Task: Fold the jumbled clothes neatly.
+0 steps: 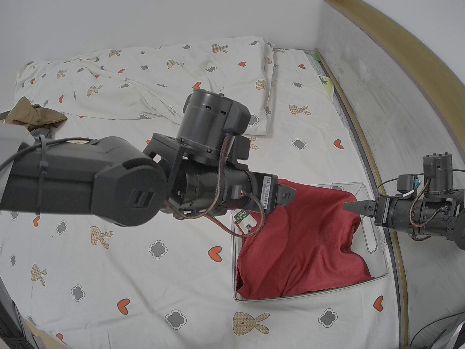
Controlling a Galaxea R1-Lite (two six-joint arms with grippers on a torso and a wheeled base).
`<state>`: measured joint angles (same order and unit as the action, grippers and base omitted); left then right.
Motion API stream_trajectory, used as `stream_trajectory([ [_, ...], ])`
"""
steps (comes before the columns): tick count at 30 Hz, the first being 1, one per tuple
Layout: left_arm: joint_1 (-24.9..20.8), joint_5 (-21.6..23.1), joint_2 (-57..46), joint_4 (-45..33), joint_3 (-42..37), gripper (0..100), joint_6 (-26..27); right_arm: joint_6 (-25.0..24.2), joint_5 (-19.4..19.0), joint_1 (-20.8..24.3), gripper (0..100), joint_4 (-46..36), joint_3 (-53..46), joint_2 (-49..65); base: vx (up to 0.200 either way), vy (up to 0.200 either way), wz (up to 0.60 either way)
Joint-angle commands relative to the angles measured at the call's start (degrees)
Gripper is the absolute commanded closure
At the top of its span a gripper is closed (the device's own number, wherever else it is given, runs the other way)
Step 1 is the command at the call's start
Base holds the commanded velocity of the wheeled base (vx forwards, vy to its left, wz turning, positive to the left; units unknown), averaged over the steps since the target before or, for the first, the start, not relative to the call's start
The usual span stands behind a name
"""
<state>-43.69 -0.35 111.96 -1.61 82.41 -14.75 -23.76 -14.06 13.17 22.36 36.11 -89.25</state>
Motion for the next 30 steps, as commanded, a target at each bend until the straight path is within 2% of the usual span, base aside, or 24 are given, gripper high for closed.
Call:
stream_trajectory([
  [1, -1.40, 1.85, 0.19, 0.03, 0.56, 0, -0.45, 0.12, 1.05, 0.02, 0, -0.03, -0.07, 4.61, 0.000, 0.000, 0.00],
  [3, -1.75, 3.87, 0.54, 0.03, 0.56, 0, -0.89, -0.06, 0.96, 0.11, 0, -0.03, -0.07, 4.87, 0.000, 0.000, 0.00],
  [5, -2.28, 7.91, 1.24, 0.03, 0.74, 0, -1.95, -0.32, 0.26, 0.90, 0, -0.03, -0.07, 5.49, 0.000, 0.000, 0.00],
  [6, -2.36, 11.25, 1.86, 0.03, 1.09, 0, -2.65, -0.94, -0.97, 2.74, 0, -0.03, -0.07, 5.40, 0.000, 0.000, 0.00],
  [7, -2.36, 11.96, 2.04, 0.03, 1.18, 0, -2.83, -0.94, -1.41, 3.09, 0, -0.03, -0.16, 5.22, 0.000, 0.000, 0.00],
  [9, -2.36, 16.53, 4.58, 0.12, 2.14, 0, -3.44, -1.03, -5.81, 5.64, 0, -0.03, -0.07, 3.73, 0.000, 0.000, 0.00],
  [12, -2.36, 16.88, 9.07, 0.03, 4.43, 0, -3.62, -1.11, -8.71, 7.05, 0, 0.32, 0.10, -2.95, 0.000, 0.000, 0.00],
  [19, -1.84, 16.26, 16.89, 0.03, 7.86, 0, -3.44, -3.66, -8.71, 10.04, 0, 0.58, 1.60, -14.02, 0.000, 0.000, 0.00],
  [30, 1.77, 15.82, 19.26, 0.12, 7.94, 0, -3.09, -3.49, -8.53, 6.26, 0, 0.58, 3.00, -16.84, 0.000, 0.000, 0.00],
])
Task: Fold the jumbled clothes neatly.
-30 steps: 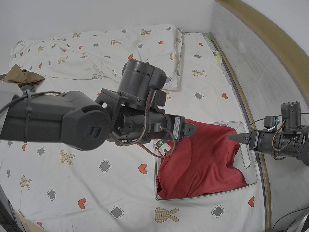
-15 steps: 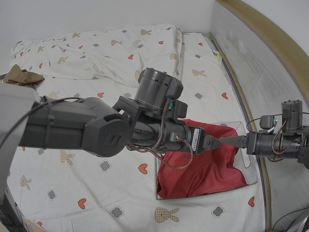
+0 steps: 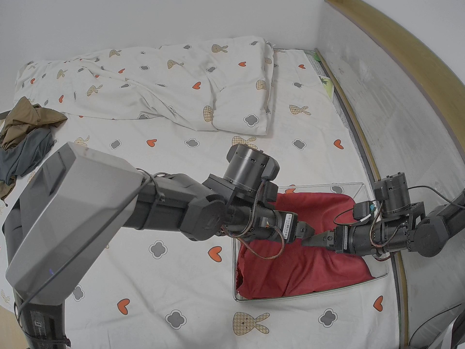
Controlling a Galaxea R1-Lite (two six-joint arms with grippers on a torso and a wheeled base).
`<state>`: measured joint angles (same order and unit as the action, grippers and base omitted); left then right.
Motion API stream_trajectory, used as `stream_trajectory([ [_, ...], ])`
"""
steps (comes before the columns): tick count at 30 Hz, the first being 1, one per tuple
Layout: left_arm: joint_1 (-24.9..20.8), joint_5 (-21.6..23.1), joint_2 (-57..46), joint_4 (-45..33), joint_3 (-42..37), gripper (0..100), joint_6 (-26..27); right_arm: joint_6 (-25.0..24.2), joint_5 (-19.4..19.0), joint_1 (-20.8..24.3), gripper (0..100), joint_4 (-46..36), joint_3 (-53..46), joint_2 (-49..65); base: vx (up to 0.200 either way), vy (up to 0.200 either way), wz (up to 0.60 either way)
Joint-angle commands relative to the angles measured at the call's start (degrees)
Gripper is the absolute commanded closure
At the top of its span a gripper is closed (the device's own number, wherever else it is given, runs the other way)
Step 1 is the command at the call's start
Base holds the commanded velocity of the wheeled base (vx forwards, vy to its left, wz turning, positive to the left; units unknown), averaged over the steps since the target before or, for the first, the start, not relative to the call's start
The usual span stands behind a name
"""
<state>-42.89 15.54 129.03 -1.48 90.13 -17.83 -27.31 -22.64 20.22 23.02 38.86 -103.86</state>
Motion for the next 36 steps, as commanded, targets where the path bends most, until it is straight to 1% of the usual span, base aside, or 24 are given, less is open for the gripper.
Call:
stream_trajectory([
  [1, 1.49, -0.07, 2.20, -0.02, 0.23, 0, 0.08, 0.15, 0.14, -1.33, 0, -0.08, 0.34, -2.04, 0.000, 0.000, 0.00],
  [5, 1.84, -0.07, 1.76, -0.02, 0.49, 0, 0.08, 0.15, 0.49, -1.59, 0, -0.08, 1.04, -1.78, 0.000, 0.000, 0.00],
  [6, 1.84, -0.07, 1.40, -0.02, 0.40, 0, 0.08, 0.32, 1.37, -2.03, 0, -0.08, 1.39, -1.52, 0.000, 0.000, 0.00],
  [7, 1.84, -0.07, 1.40, -0.02, 0.40, 0, 0.08, 0.32, 1.37, -2.03, 0, -0.08, 1.39, -1.52, 0.000, 0.000, 0.00],
  [8, 2.02, -0.07, 0.88, -0.11, 0.31, 0, 0.08, 0.50, 4.62, -2.29, 0, -0.08, 1.57, -0.73, 0.000, 0.000, 0.00],
  [9, 2.11, -0.07, 0.70, -0.11, 0.31, 0, 0.08, 0.50, 6.73, -2.21, 0, -0.08, 1.57, -0.73, 0.000, 0.000, 0.00],
  [10, 2.11, -0.07, 0.61, -0.11, 0.31, 0, 0.08, 0.59, 8.14, -2.21, 0, -0.08, 1.57, -0.90, 0.000, 0.000, 0.00],
  [11, 2.11, -0.07, 0.61, -0.11, 0.31, 0, 0.08, 0.59, 8.14, -2.21, 0, -0.08, 1.57, -0.90, 0.000, 0.000, 0.00],
  [12, 2.02, -0.07, 0.26, -0.11, 0.23, 0, 0.08, 0.59, 10.16, -1.77, 0, -0.08, 1.57, -1.08, 0.000, 0.000, 0.00],
  [17, 1.23, -0.07, -0.97, -0.11, -0.21, 0, -0.09, 0.41, 10.33, -0.89, 0, -0.08, 1.30, -0.46, 0.000, 0.000, 0.00],
  [20, 0.87, 0.10, -3.87, -0.19, -1.00, 0, -0.62, 0.15, 9.98, -0.10, 0, -0.16, 1.04, 3.76, 0.000, 0.000, 0.00],
  [23, 0.52, 0.45, -6.86, -0.11, -2.15, 0, -0.71, 0.15, 8.58, 0.25, 0, -0.25, 0.86, 8.33, 0.000, 0.000, 0.00],
  [25, -0.27, 0.54, -9.76, -0.11, -3.38, 0, -1.24, 0.15, 6.82, 0.61, 0, -0.60, 0.69, 11.93, 0.000, 0.000, 0.00],
  [31, -1.23, 0.54, -17.23, -0.02, -7.42, 0, -2.38, 0.24, 6.38, 0.52, 0, -0.69, -1.07, 17.73, 0.000, 0.000, 0.00],
  [33, -1.06, 0.54, -22.59, 0.16, -10.14, 0, -4.67, 0.32, 5.85, -0.10, 0, -0.69, -3.00, 22.30, 0.000, 0.000, 0.00],
  [35, -0.97, 0.54, -23.20, 0.07, -10.41, 0, -5.02, 0.41, 5.76, -0.19, 0, -0.69, -3.27, 22.83, 0.000, 0.000, 0.00],
  [36, 0.44, 0.45, -27.51, -1.16, -12.87, 0, -6.69, 0.94, 4.80, -0.27, 0, -0.69, -5.11, 27.05, 0.000, 0.000, 0.00],
])
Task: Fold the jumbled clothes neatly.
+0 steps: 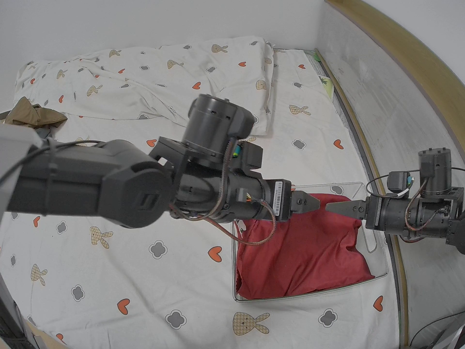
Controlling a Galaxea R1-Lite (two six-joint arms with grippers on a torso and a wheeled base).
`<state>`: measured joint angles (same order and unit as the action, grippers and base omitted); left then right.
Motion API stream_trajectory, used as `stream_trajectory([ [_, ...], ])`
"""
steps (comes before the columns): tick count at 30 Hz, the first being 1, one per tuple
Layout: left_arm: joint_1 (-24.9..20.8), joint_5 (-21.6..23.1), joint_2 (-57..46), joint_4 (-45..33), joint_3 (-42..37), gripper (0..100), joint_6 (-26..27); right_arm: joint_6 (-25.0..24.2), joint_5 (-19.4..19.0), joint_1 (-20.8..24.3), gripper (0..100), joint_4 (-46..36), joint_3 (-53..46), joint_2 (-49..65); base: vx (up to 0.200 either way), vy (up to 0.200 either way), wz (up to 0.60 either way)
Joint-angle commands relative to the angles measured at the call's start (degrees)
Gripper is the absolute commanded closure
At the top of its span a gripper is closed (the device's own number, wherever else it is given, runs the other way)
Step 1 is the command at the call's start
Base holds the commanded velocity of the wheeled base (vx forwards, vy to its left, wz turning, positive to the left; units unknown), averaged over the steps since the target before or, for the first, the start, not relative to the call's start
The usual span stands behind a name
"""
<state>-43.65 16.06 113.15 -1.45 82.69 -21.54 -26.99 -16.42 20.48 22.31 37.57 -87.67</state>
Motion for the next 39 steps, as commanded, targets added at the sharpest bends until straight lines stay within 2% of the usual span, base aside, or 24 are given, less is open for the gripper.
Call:
stream_trajectory([
  [1, 1.91, -0.06, -13.05, -2.24, -6.75, 0, -2.80, 1.41, -1.42, -0.53, 0, -0.07, -4.52, 12.09, 0.000, 0.000, 0.00],
  [3, 3.40, -0.06, -16.21, -5.40, -9.48, 0, -2.10, 3.26, -1.51, -1.06, 0, -0.16, -5.58, 14.29, 0.000, 0.000, 0.00],
  [6, 5.77, -0.06, -20.78, -10.33, -13.78, 0, 0.10, 5.02, -1.42, -4.13, 0, -1.48, -7.86, 16.48, 0.000, 0.000, 0.00],
  [10, 9.47, -0.06, -26.93, -14.63, -20.90, 0, 2.73, 14.25, -0.72, -7.38, 0, -6.66, -10.50, 20.17, 0.000, 0.000, 0.00],
  [13, 10.52, -0.23, -31.77, -14.90, -26.44, 0, 4.49, 19.70, -0.01, -7.65, 0, -10.27, -12.70, 23.95, 0.000, 0.000, 0.00],
  [15, 10.70, -0.41, -33.44, -15.07, -28.37, 0, 5.46, 20.49, -0.01, -7.65, 0, -10.71, -13.75, 25.18, 0.000, 0.000, 0.00],
  [16, 11.75, -1.11, -38.01, -16.22, -32.85, 0, 8.97, 21.01, -0.01, -7.74, 0, -10.88, -16.92, 29.14, 0.000, 0.000, 0.00],
  [17, 12.28, -1.47, -39.59, -16.92, -34.09, 0, 10.03, 20.93, 0.07, -7.74, 0, -11.06, -17.71, 30.55, 0.000, 0.000, 0.00],
  [20, 15.00, -5.24, -47.59, -24.65, -39.01, 0, 16.18, 21.10, 0.86, -8.35, 0, -12.38, -22.89, 36.79, 0.000, 0.000, 0.00],
  [22, 15.79, -8.32, -52.24, -29.31, -41.56, 0, 17.76, 21.10, 2.45, -8.79, 0, -13.08, -24.92, 40.21, 0.000, 0.000, 0.00],
  [25, 15.79, -10.96, -57.78, -31.33, -45.60, 0, 17.76, 21.10, 4.12, -9.58, 0, -13.43, -27.38, 44.08, 0.000, 0.000, 0.00],
  [28, 16.23, -15.44, -66.75, -30.81, -53.68, 0, 16.88, 21.19, 4.64, -9.49, 0, -13.70, -32.30, 50.41, 0.000, 0.000, 0.00],
  [30, 16.67, -17.46, -70.26, -30.45, -55.97, 0, 15.56, 21.28, 4.64, -9.49, 0, -13.78, -33.79, 52.69, 0.000, 0.000, 0.00],
  [32, 18.52, -20.45, -76.94, -30.10, -58.87, 0, 11.43, 21.28, 4.64, -9.67, 0, -14.66, -35.46, 57.44, 0.000, 0.000, 0.00],
  [34, 19.84, -20.63, -78.96, -30.28, -59.49, 0, 10.29, 21.28, 4.56, -9.76, 0, -15.45, -36.08, 59.20, 0.000, 0.000, 0.00],
  [35, 24.05, -21.15, -83.09, -30.54, -60.89, 0, 9.76, 21.36, 4.56, -9.67, 0, -18.35, -36.60, 62.98, 0.000, 0.000, 0.00],
  [36, 24.05, -21.15, -83.09, -30.54, -60.89, 0, 9.76, 21.36, 4.56, -9.67, 0, -18.35, -36.60, 62.98, 0.000, 0.000, 0.00],
  [37, 28.10, -21.68, -86.70, -30.54, -62.47, 0, 9.76, 21.19, 4.20, -9.85, 0, -21.52, -36.25, 65.97, 0.000, 0.000, 0.00],
  [38, 28.10, -21.68, -86.70, -30.54, -62.47, 0, 9.76, 21.19, 4.20, -9.85, 0, -21.52, -36.25, 65.97, 0.000, 0.000, 0.00],
  [39, 31.09, -22.12, -90.13, -30.63, -64.41, 0, 9.76, 21.10, 4.20, -10.28, 0, -22.92, -35.64, 67.72, 0.000, 0.000, 0.00],
])
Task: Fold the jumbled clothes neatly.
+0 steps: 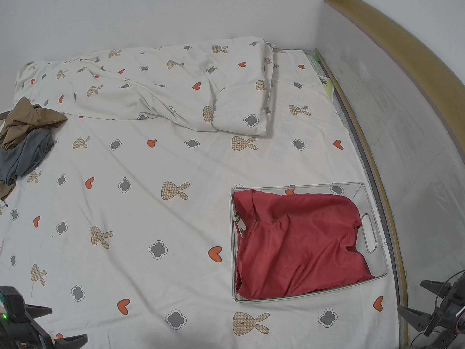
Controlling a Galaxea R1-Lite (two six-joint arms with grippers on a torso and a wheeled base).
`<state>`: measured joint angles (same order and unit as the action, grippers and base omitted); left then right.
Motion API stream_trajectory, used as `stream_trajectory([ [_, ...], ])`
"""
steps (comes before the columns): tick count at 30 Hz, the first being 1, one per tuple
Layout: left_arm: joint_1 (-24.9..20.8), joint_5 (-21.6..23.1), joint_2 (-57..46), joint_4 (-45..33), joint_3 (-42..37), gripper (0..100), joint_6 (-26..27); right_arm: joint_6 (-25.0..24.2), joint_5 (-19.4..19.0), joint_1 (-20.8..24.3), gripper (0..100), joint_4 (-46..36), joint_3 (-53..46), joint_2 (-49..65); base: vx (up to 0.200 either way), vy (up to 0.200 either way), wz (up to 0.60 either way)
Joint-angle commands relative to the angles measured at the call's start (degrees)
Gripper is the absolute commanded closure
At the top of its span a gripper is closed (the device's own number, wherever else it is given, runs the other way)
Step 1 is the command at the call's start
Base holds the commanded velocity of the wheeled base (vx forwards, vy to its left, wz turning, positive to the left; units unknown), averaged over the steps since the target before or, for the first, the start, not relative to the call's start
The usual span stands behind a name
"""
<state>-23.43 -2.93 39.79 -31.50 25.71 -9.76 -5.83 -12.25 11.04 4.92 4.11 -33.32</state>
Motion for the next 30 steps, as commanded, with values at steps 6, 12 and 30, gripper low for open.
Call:
stream_trajectory([
  [6, 16.22, -3.93, -26.52, 0.12, -9.54, 0, -2.28, 0.99, 0.12, -3.49, 0, -5.98, -2.00, 14.42, 0.000, 0.000, 0.00],
  [12, 23.17, -7.88, -32.58, 0.12, -9.71, 0, -2.10, 1.43, 0.12, -3.93, 0, -5.98, -2.00, 18.73, 0.000, 0.000, 0.00],
  [30, 23.61, 3.01, -39.70, 20.43, -19.29, 0, 10.82, 4.42, 0.56, -4.45, 0, -5.45, -2.26, 27.08, 0.000, 0.000, 0.00],
])
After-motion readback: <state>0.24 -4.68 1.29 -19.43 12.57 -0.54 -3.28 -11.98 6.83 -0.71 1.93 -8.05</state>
